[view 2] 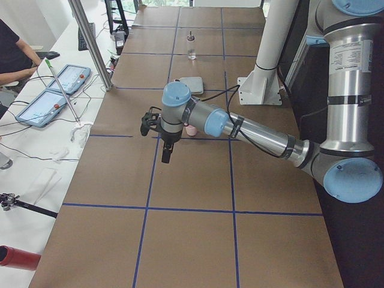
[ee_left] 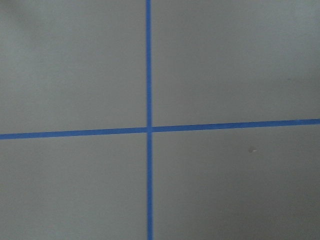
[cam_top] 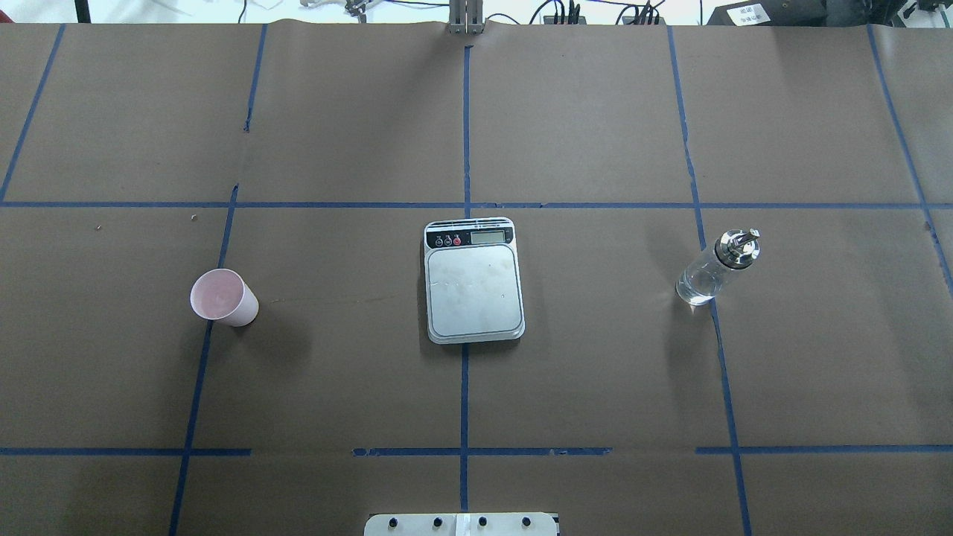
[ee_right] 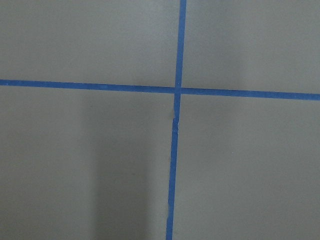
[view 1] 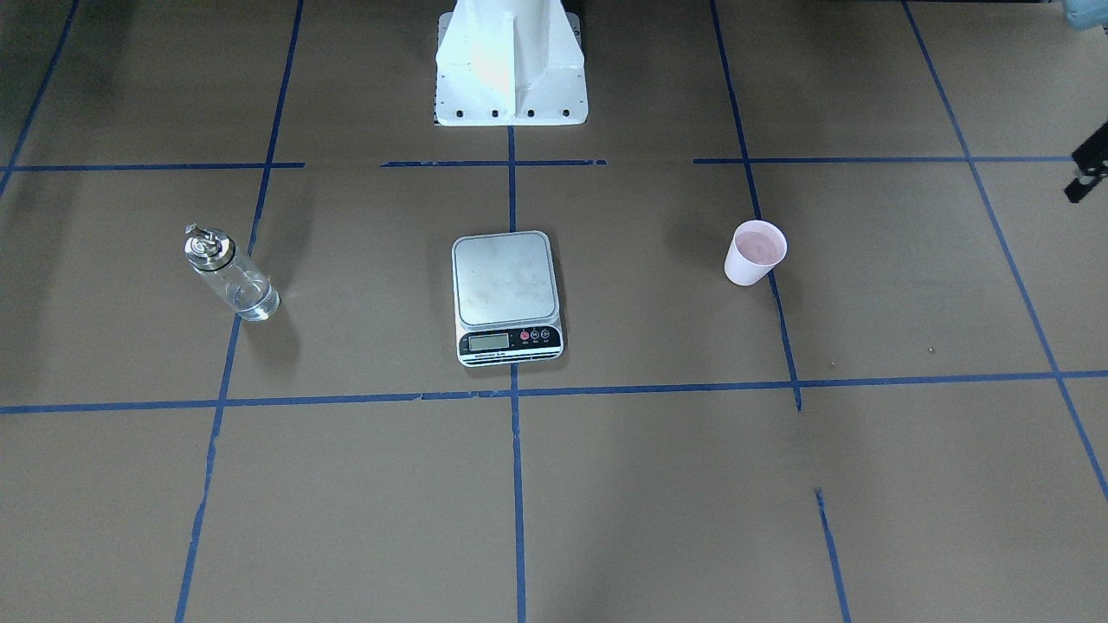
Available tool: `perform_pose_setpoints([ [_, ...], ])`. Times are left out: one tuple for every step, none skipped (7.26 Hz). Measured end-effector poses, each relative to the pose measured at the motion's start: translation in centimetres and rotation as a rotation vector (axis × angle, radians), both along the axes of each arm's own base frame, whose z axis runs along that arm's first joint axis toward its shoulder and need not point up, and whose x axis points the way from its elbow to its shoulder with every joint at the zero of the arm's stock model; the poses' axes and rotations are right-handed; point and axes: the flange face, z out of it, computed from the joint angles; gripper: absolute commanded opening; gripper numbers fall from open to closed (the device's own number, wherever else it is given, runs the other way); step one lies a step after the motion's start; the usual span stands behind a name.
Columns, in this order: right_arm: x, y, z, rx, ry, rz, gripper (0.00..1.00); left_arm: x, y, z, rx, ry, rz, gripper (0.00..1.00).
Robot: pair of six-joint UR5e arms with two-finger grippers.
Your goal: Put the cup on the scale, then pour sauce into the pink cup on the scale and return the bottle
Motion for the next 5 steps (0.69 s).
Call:
perform_pose_setpoints([
  [0.0, 0.0, -0.1, 0.002, 0.0, 0.0, 1.0, 3.3, 0.4, -2.8, 0.039, 0.019, 0.054, 1.0],
  [0.0, 0.0, -0.1, 0.003, 0.0, -0.001, 1.0, 5.4, 0.7, -4.8, 0.055, 0.049, 0.084, 1.0],
  [0.0, 0.0, 0.0, 0.003, 0.0, -0.001, 1.0, 6.3, 0.9, -6.1, 0.023, 0.099, 0.072, 1.0],
  [0.0, 0.0, 0.0, 0.002, 0.001, -0.001, 1.0, 7.4, 0.8, -7.1, -0.005, 0.141, 0.039, 1.0],
  [0.0, 0.0, 0.0, 0.003, 0.001, -0.001, 1.0, 8.9, 0.8, -7.5, -0.012, 0.16, 0.021, 1.0],
])
